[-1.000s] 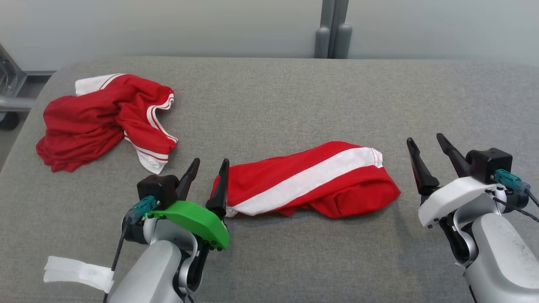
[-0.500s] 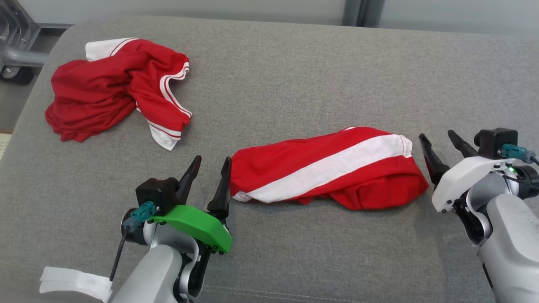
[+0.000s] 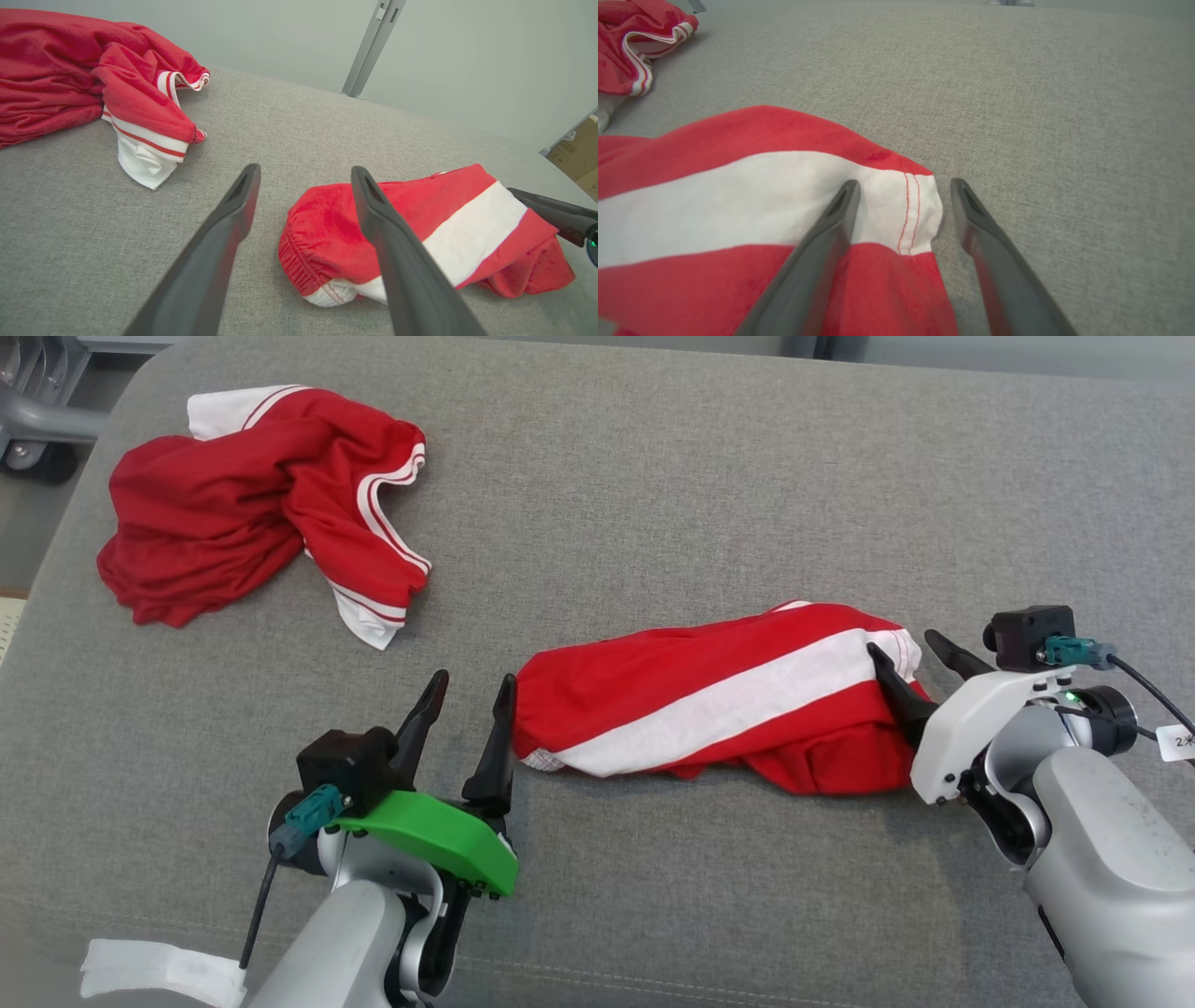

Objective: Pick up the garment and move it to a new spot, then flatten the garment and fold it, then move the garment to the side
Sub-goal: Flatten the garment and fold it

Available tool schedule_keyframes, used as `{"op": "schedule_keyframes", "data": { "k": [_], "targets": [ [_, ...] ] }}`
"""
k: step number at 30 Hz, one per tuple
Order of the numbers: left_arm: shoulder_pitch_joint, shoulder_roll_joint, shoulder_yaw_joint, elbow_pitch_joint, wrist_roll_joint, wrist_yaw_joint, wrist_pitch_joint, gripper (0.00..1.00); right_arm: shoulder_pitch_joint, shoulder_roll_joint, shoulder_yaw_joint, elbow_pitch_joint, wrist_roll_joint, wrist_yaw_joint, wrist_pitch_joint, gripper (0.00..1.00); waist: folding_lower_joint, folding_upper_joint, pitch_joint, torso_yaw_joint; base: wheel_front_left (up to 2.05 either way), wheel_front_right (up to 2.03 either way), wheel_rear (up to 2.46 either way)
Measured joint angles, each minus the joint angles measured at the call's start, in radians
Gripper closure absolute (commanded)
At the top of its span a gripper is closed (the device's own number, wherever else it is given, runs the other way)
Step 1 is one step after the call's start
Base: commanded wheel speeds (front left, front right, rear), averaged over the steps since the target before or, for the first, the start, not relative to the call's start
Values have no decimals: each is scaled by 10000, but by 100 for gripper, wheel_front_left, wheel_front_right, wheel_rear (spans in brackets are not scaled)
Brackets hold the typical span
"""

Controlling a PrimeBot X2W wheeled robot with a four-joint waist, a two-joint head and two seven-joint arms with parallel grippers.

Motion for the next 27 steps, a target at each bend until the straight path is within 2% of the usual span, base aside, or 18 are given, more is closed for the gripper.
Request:
{"op": "schedule_keyframes", "data": {
  "k": [13, 15, 16, 17, 21, 22, 23, 24, 27],
  "targets": [
    [115, 25, 169, -324, 109, 90, 171, 0, -256, -395, 1022, 305, 1016, 0, 364, 0, 0, 0, 117, 57, 0, 0, 0],
    [188, 29, 194, -355, 117, 94, 174, 0, -319, -418, 1233, 314, 1202, 0, 437, 15, 0, 0, 124, 47, 0, 0, 0],
    [221, 33, 201, -378, 134, 105, 176, 0, -343, -418, 1310, 313, 1258, 0, 441, 28, 0, 0, 127, 40, 0, 0, 0],
    [233, 40, 205, -397, 150, 107, 190, 0, -349, -422, 1394, 311, 1319, 0, 441, 50, 0, 0, 131, 33, 0, 0, 0],
    [244, 58, 244, -520, 180, 117, 268, 0, -371, -500, 1714, 313, 1565, 0, 439, 65, 0, 0, 144, -9, 0, 0, 0],
    [251, 61, 253, -541, 192, 117, 274, 0, -397, -522, 1774, 309, 1592, 0, 428, 74, 0, 0, 145, -21, 0, 0, 0],
    [257, 63, 272, -552, 194, 119, 274, 0, -433, -545, 1837, 303, 1592, 0, 364, 92, 0, 0, 145, -36, 0, 0, 0],
    [264, 69, 305, -554, 194, 119, 274, 0, -490, -568, 1900, 299, 1592, 0, 274, 100, 0, 0, 138, -54, 0, 0, 0],
    [339, 96, 468, -556, 194, 119, 274, 0, -671, -662, 2010, 249, 1592, 0, -54, 100, 0, 0, 83, -141, 0, 0, 0]
  ]
}}
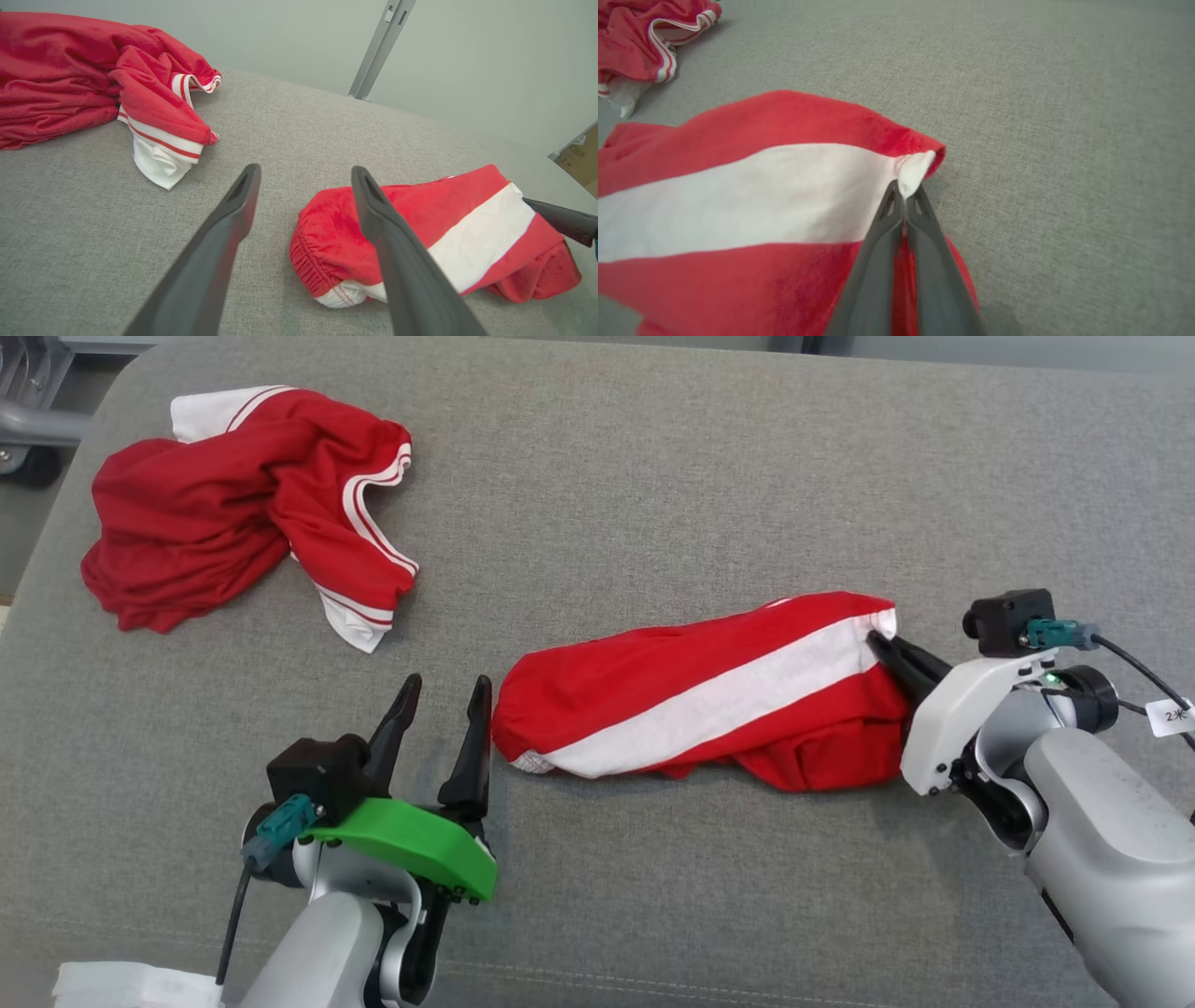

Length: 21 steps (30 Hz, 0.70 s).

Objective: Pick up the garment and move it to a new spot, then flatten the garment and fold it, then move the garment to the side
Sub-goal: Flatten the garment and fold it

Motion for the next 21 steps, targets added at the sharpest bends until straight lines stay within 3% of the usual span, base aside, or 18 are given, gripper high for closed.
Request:
{"op": "schedule_keyframes", "data": {
  "k": [11, 21],
  "targets": [
    [547, 4, 42, 228, -6, 2, 270, 0, -13, -347, 36, -301, 88, 0, -1503, 100, 0, 0, -470, -453, 0, 0, 0],
    [1213, 25, -268, 504, -374, -50, 805, 0, 935, -602, -282, -297, 251, 2, -2399, 100, 0, 0, -1049, -938, 0, 0, 0]
  ]
}}
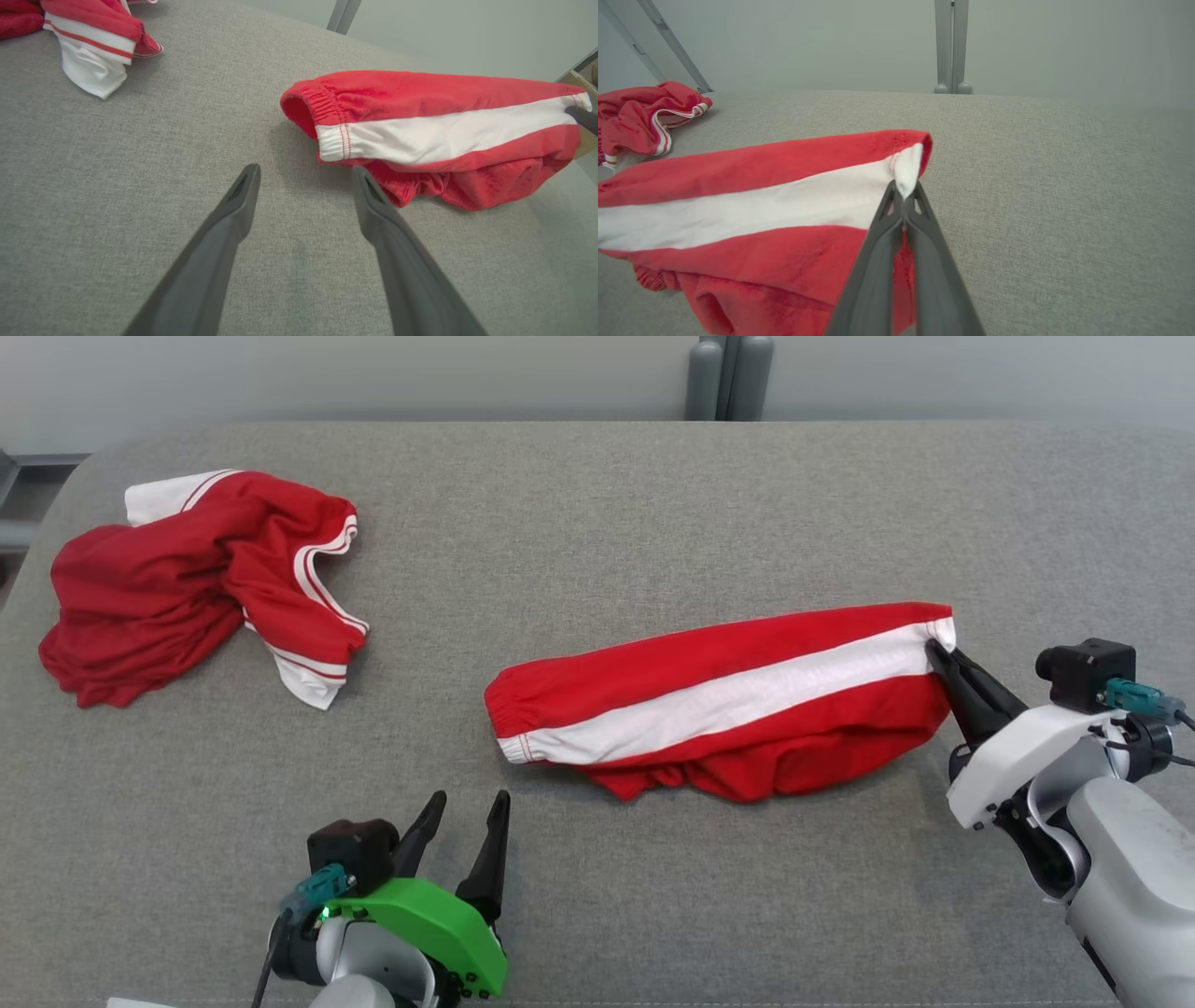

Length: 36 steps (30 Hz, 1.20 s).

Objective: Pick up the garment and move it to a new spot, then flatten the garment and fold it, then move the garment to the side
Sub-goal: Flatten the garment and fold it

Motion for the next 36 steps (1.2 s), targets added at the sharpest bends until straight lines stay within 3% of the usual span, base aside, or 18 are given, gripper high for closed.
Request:
{"op": "schedule_keyframes", "data": {
  "k": [10, 16, 27, 36],
  "targets": [
    [12, -2, -408, 111, -157, -537, 236, 0, 418, -125, -90, -31, 176, -2, -77, 100, 0, 0, -348, -379, 0, 0, 0],
    [-849, 159, -627, 493, 376, -794, 184, 0, 418, -25, 90, -196, 176, 0, -90, 100, 0, 0, -282, -583, 0, 0, 0],
    [-1630, 213, -673, 1716, 727, -903, 69, 0, 414, 136, 146, -334, 211, 0, -165, 100, 0, 0, -35, -888, 0, 0, 0],
    [-2096, -17, -894, 2174, 723, -1304, -253, 0, 411, 150, 182, -355, 265, -2, -221, 100, 0, 0, 103, -966, 0, 0, 0]
  ]
}}
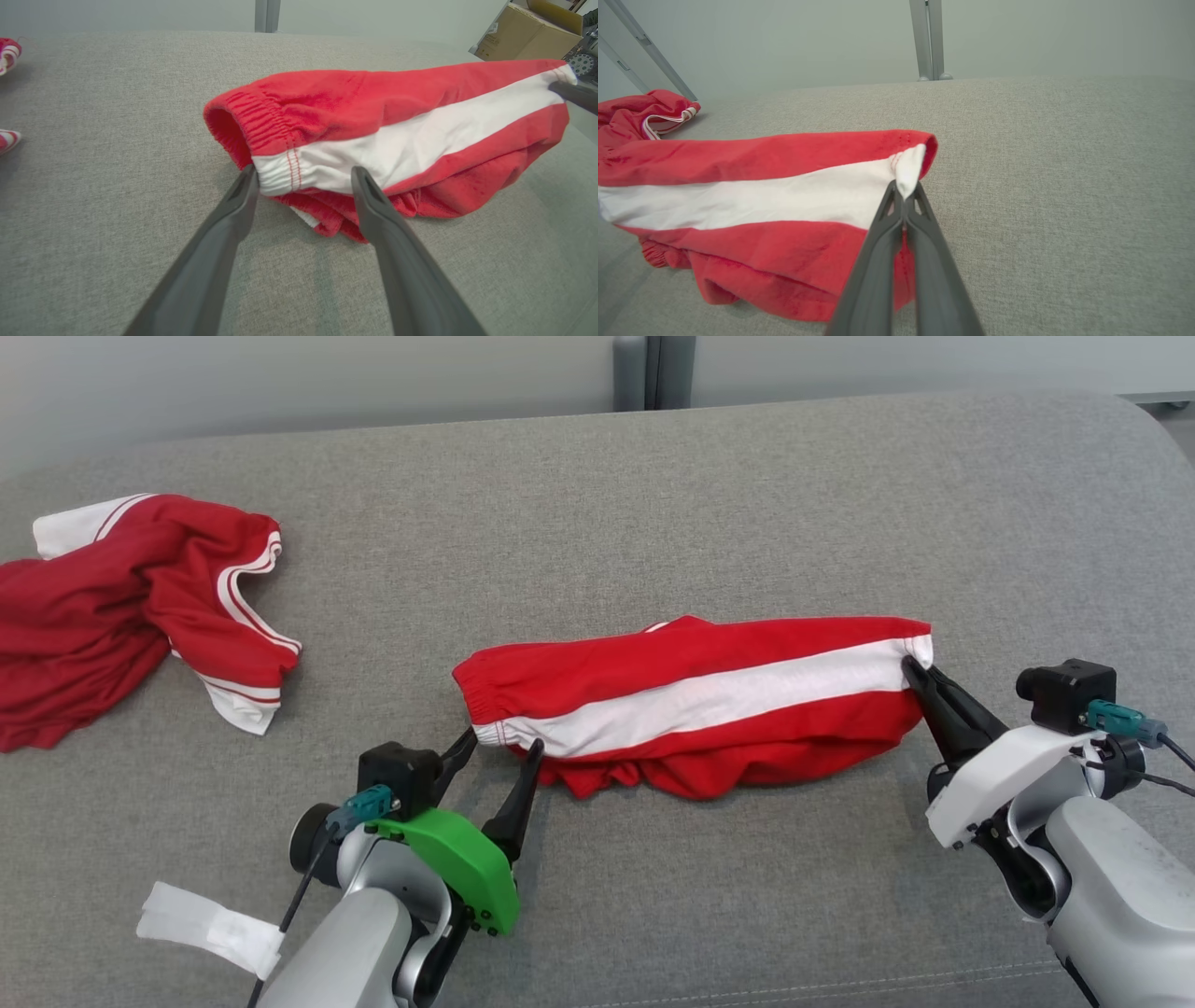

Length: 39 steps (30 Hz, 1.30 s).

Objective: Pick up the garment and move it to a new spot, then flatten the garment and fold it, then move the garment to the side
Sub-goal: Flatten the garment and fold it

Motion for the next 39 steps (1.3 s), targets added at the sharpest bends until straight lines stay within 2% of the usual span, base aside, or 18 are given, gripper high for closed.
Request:
{"op": "schedule_keyframes", "data": {
  "k": [2, 3, 4, 9, 10, 11, 12, 23, 35, 39],
  "targets": [
    [-86, -46, -69, 102, 2, -31, -92, 0, 0, 0, 0, 2, 4, 0, -2, 100, 0, 0, 18, -3, 0, 0, 0],
    [-119, -50, -81, 132, 6, -75, -136, 11, 0, 0, -2, 2, 6, 0, -19, 100, 0, 0, 26, -3, 0, 0, 0],
    [-147, -48, -86, 173, 15, -115, -146, 28, 0, 0, -4, 4, 6, 0, -29, 100, 0, 0, 34, -3, 0, 0, 0],
    [-297, -65, -123, 245, 33, -251, -407, 76, -1, -2, -21, 10, 8, 0, -31, 100, 0, 0, 63, 15, 0, 0, 0],
    [-329, -67, -127, 265, 33, -297, -477, 76, -1, -2, -23, 10, 8, 0, -31, 100, 0, 0, 67, 21, 0, 0, 0],
    [-345, -75, -130, 284, 33, -320, -520, 95, -1, -2, -27, 10, 10, 0, -31, 100, 0, 0, 70, 27, 0, 0, 0],
    [-358, -82, -150, 326, 36, -326, -571, 100, -1, -2, -27, 12, 10, 0, -31, 100, 0, 0, 73, 33, 0, 0, 0],
    [-499, -127, -40, 240, 75, -466, -955, 100, -30, -12, -123, -176, 4, 0, -86, 100, 0, 0, 32, 92, 0, 0, 0],
    [-462, -280, 926, -922, -604, -543, -1229, 100, -58, -111, -656, -1592, -401, -119, -132, 100, 0, 0, -222, 98, 0, 0, 0],
    [-146, -276, 1133, -1289, -767, -543, -1283, 100, 96, 38, -642, -1931, -451, -128, -176, 100, 0, 0, -308, 95, 0, 0, 0]
  ]
}}
